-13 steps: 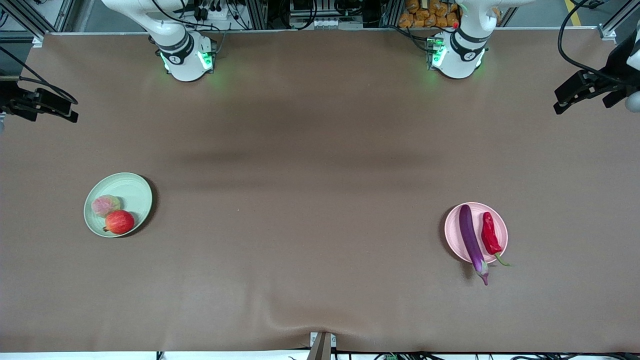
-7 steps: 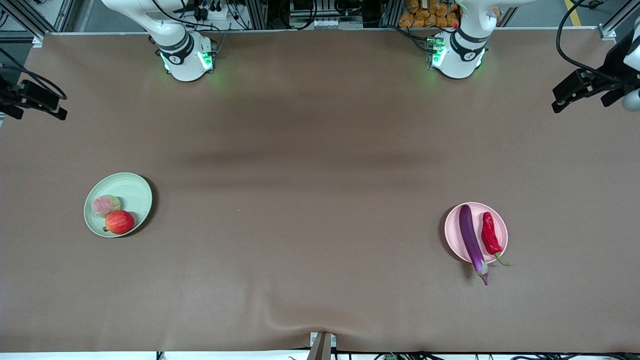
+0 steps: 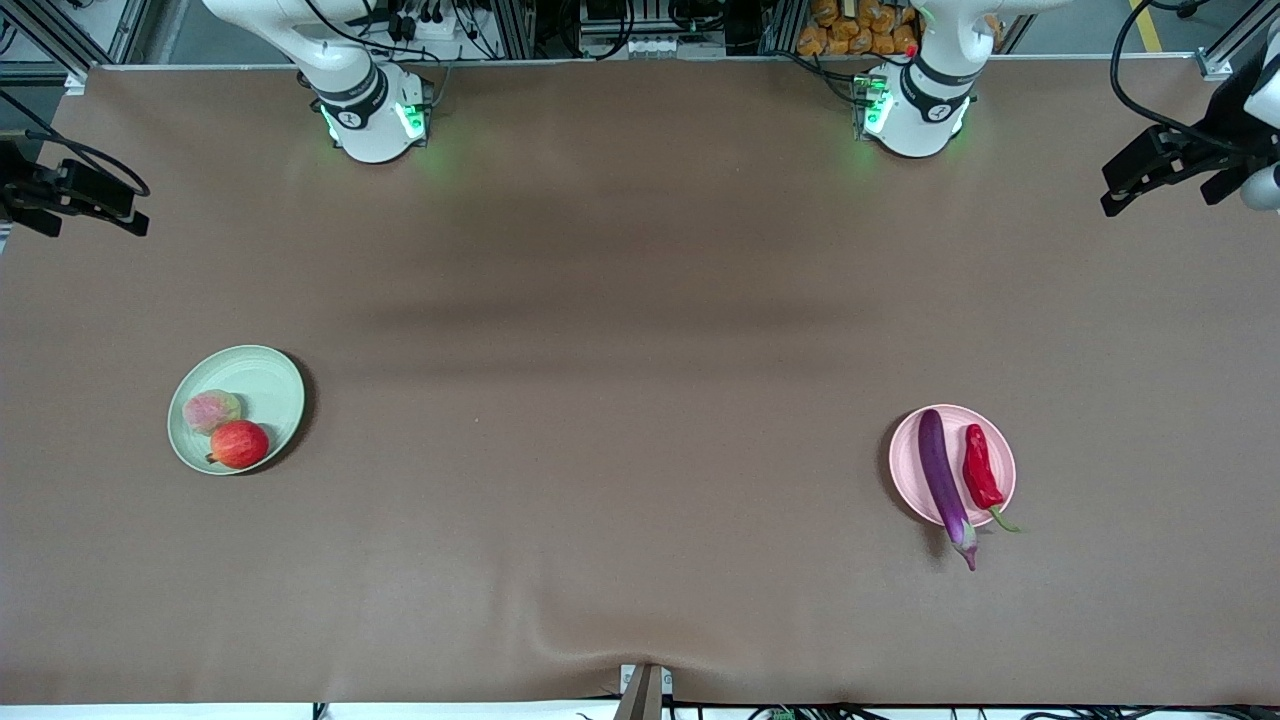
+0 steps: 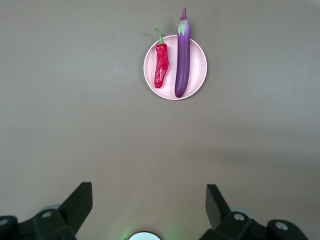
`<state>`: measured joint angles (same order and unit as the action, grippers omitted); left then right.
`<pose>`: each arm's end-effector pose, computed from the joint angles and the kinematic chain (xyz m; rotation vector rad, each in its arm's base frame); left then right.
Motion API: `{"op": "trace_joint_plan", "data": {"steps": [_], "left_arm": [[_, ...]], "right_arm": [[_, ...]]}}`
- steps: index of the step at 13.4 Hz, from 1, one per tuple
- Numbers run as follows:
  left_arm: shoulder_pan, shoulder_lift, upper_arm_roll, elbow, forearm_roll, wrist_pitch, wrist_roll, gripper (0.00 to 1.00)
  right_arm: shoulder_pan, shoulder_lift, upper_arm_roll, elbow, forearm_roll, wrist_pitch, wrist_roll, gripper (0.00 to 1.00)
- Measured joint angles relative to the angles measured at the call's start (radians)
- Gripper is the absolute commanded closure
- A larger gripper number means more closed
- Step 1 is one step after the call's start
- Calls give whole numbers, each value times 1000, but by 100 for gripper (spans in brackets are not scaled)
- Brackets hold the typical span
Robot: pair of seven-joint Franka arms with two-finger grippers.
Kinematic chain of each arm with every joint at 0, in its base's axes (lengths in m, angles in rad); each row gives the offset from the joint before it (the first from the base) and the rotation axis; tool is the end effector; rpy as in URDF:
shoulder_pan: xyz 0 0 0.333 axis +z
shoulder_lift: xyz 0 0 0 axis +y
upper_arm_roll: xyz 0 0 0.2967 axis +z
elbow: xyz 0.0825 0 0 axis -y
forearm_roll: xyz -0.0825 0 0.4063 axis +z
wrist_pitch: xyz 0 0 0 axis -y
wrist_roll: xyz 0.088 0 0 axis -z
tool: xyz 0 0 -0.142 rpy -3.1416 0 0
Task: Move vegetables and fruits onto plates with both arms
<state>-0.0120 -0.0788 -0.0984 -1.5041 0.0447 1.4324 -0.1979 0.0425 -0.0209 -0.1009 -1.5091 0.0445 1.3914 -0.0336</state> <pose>0.5353 -0.0546 0.6344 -3.0878 -0.1454 -0.0226 0.5477 -0.0256 0.5974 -3.0874 0.0291 0.1463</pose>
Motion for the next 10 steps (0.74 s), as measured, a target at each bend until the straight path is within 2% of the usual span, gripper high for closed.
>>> {"op": "trace_joint_plan", "data": {"steps": [10], "left_arm": [[0, 0, -3, 0, 0, -4, 0, 0]], "right_arm": [[0, 6, -4, 0, -1, 1, -12, 0]]}}
